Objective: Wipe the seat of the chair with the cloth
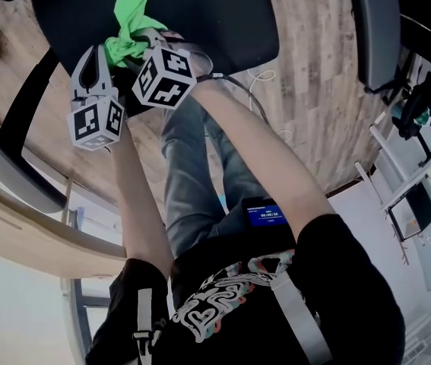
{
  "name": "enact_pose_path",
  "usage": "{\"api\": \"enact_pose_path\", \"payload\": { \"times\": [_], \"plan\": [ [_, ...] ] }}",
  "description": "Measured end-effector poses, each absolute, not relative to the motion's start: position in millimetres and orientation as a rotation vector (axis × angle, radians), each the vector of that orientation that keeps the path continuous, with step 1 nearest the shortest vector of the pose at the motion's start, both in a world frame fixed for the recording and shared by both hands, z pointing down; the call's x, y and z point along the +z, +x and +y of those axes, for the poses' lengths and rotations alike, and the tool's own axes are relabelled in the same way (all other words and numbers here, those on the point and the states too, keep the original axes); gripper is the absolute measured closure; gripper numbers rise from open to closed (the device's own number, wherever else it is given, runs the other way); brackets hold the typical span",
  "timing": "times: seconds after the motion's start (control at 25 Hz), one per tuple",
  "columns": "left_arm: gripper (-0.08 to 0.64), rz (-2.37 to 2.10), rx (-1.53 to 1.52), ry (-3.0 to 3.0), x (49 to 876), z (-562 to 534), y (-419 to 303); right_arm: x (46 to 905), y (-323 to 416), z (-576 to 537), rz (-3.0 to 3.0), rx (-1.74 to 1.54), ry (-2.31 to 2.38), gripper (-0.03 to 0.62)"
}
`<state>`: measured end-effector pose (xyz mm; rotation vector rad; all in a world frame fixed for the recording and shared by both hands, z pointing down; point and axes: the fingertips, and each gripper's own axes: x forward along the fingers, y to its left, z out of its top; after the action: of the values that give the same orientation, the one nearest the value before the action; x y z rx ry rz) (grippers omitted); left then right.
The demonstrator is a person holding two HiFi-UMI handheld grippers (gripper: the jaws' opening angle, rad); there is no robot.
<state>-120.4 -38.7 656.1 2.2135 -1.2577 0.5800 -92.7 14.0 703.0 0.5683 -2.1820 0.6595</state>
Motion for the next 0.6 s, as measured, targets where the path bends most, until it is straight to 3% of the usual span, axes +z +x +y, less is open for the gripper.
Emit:
{"api": "enact_pose_path", "payload": {
  "times": [0.36,0.6],
  "plan": [
    [0.559,-1.208,0.569,2.306,614,-42,-104,644,-62,8,-2.214,0.620,0.679,0.445],
    [0.558,-1.191,0.510,2.425,544,-55,-73,568,-10,-10,-2.256,0.615,0.913,0.445]
  ]
}}
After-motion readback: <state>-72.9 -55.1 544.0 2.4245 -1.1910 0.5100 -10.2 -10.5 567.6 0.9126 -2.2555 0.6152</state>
